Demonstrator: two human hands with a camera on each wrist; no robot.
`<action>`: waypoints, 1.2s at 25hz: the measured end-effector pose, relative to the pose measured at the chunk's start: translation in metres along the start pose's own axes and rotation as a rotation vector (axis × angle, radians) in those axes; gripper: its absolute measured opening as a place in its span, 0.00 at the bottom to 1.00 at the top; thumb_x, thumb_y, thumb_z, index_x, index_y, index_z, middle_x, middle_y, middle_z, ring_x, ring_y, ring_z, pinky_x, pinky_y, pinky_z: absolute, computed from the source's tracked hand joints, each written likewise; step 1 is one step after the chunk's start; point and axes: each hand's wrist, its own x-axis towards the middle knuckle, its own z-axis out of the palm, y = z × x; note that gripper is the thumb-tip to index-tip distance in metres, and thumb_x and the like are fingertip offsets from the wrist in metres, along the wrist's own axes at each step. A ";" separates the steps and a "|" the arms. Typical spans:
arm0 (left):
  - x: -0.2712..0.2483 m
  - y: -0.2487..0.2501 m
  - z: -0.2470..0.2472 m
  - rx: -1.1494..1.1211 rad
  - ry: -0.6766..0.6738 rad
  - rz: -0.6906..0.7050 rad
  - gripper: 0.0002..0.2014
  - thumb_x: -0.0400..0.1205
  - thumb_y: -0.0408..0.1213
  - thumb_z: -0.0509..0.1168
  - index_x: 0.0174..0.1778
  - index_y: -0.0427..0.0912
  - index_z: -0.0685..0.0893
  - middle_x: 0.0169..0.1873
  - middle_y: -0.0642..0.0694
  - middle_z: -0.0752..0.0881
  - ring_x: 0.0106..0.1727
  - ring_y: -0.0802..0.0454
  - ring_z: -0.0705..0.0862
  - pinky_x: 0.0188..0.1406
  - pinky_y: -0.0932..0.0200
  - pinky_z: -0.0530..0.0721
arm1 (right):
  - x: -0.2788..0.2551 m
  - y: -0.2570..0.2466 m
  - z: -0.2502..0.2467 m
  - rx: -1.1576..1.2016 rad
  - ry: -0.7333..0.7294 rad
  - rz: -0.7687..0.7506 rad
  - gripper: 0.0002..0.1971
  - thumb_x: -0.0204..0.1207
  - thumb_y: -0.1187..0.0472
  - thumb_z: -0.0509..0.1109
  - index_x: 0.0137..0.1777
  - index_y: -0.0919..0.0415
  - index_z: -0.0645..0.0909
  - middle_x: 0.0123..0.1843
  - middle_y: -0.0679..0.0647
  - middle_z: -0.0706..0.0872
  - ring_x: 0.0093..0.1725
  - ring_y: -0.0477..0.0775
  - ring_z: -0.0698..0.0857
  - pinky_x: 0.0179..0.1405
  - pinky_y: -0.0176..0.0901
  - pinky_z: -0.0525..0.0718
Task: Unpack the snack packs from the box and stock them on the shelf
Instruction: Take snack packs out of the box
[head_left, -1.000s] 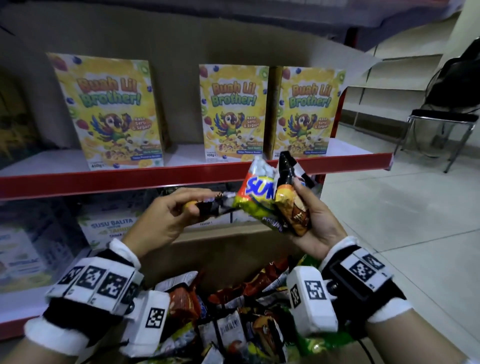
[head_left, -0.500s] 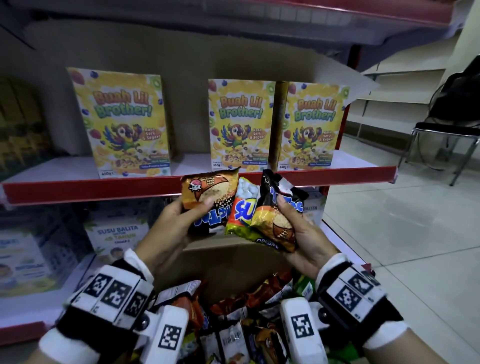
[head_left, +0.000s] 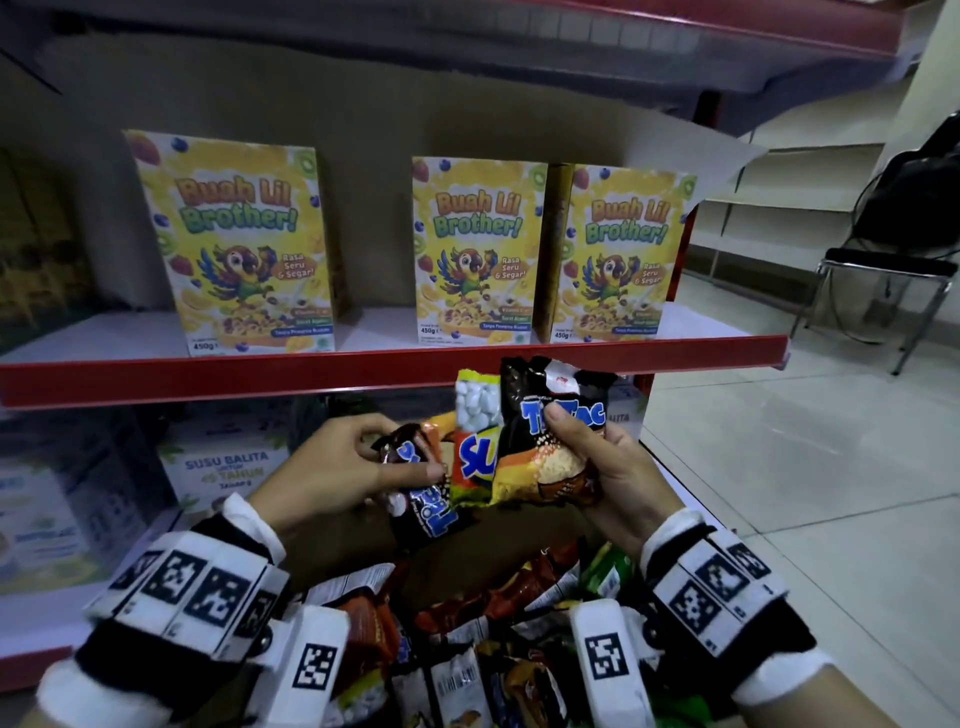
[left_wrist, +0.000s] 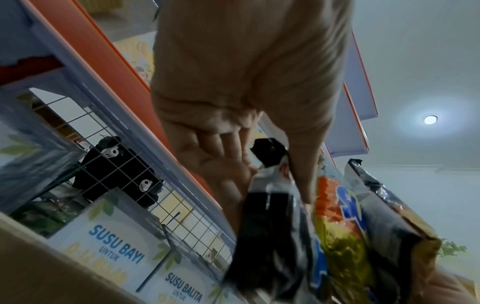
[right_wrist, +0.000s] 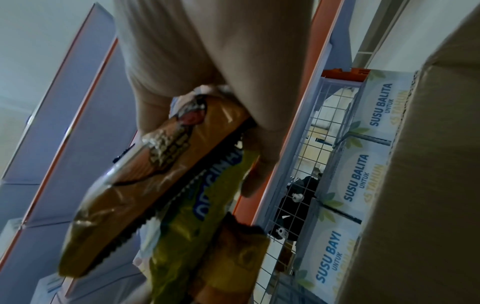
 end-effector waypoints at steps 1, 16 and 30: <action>-0.002 0.002 0.000 -0.008 0.026 0.034 0.22 0.62 0.50 0.78 0.46 0.42 0.88 0.33 0.39 0.91 0.21 0.55 0.82 0.16 0.68 0.74 | -0.001 0.001 0.002 -0.007 -0.017 0.005 0.15 0.63 0.55 0.76 0.46 0.64 0.84 0.38 0.60 0.90 0.33 0.55 0.89 0.38 0.46 0.89; 0.005 0.007 0.011 -0.527 0.310 0.188 0.09 0.64 0.39 0.75 0.39 0.46 0.90 0.33 0.48 0.92 0.33 0.55 0.90 0.29 0.62 0.89 | 0.002 0.008 0.007 0.052 0.088 0.037 0.25 0.66 0.52 0.74 0.58 0.67 0.83 0.47 0.66 0.90 0.41 0.60 0.91 0.42 0.49 0.90; 0.004 -0.002 0.029 -0.642 0.383 0.224 0.11 0.67 0.34 0.75 0.44 0.42 0.88 0.38 0.46 0.93 0.35 0.53 0.91 0.24 0.65 0.85 | 0.006 0.010 0.018 0.200 0.119 0.090 0.30 0.67 0.51 0.72 0.67 0.68 0.79 0.60 0.70 0.86 0.53 0.64 0.88 0.52 0.52 0.88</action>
